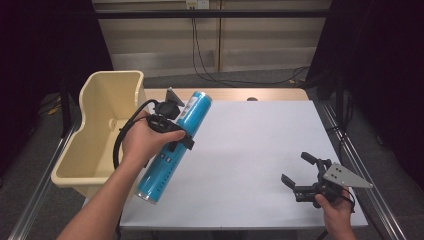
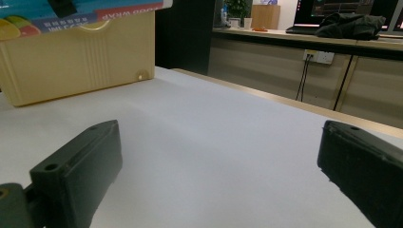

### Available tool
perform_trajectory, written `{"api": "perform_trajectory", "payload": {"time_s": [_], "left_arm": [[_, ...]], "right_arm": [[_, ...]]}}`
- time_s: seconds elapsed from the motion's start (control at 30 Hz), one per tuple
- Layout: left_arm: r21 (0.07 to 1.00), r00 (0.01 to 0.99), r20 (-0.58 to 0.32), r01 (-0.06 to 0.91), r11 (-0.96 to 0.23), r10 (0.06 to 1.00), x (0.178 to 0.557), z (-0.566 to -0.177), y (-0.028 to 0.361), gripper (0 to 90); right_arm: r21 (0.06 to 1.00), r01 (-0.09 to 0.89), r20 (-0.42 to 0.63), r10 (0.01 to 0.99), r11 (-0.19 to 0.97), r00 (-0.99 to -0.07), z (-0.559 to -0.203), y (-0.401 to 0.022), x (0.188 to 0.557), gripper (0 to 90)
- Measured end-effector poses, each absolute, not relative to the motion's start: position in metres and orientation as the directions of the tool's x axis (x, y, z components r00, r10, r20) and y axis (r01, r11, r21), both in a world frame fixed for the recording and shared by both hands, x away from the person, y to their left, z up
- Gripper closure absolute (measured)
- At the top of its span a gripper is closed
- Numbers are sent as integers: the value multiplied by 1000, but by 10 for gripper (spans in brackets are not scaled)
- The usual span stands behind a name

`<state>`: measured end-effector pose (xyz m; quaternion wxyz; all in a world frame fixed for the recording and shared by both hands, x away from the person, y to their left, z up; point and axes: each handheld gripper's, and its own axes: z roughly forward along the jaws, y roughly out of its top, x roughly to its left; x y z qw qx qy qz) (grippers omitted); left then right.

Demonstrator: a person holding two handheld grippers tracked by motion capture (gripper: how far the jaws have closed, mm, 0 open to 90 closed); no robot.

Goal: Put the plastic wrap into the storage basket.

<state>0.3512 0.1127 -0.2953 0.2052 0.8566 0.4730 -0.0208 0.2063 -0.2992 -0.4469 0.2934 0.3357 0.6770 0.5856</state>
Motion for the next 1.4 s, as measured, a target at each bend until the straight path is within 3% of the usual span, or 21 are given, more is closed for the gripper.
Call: {"api": "perform_trajectory", "payload": {"time_s": [1.4], "left_arm": [[335,384,-216,893,-302,898,348,-248,202,322]], "right_arm": [[990,108,-8,795,92,-606,-447,-297,206,6]]}}
